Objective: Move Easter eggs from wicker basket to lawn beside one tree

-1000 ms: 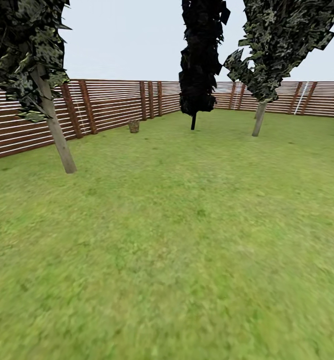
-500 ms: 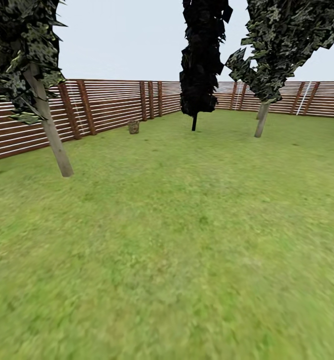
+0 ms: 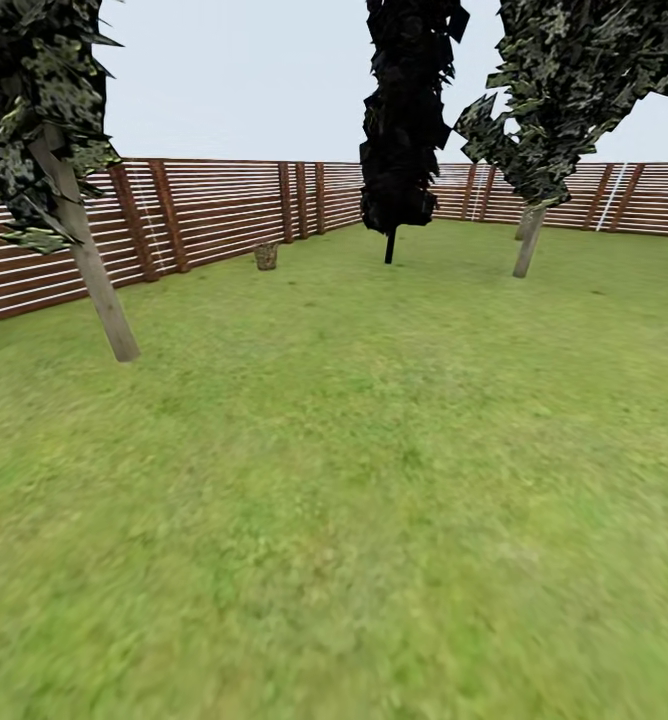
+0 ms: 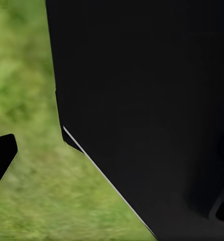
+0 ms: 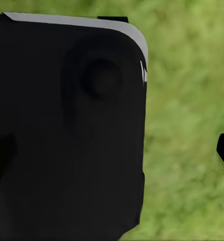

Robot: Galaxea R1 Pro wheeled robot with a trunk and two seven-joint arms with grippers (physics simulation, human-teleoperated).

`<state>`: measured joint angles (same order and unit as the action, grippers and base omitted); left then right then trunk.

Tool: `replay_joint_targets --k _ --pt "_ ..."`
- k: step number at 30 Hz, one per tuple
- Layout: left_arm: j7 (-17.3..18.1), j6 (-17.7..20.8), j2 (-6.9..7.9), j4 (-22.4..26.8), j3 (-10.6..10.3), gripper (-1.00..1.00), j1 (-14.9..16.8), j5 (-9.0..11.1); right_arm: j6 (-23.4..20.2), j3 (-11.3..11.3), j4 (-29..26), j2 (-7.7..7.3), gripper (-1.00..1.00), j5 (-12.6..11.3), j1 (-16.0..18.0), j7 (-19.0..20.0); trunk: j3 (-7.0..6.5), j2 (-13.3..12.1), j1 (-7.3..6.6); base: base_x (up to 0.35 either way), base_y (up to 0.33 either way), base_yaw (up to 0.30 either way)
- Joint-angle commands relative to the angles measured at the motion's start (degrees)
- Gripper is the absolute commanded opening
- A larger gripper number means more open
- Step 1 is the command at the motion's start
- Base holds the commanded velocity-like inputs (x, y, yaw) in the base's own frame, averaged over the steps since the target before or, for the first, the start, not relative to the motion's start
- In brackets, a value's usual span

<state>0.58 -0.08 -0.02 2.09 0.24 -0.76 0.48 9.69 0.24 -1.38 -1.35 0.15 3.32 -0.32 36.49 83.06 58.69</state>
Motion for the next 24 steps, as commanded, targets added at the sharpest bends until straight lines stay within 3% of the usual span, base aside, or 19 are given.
replay_joint_targets --k 1,24 --pt "0.07 -0.01 -0.03 0.11 0.02 1.0 -0.04 0.05 0.19 0.02 0.04 0.06 1.0 0.04 0.03 -0.03 0.04 0.01 0.03 0.341 0.0 0.0" --pt "0.09 -0.01 -0.07 0.11 0.02 1.0 -0.04 0.05 -0.18 0.15 0.48 0.03 1.0 0.14 0.03 0.49 0.04 0.01 0.03 0.341 0.0 0.0"
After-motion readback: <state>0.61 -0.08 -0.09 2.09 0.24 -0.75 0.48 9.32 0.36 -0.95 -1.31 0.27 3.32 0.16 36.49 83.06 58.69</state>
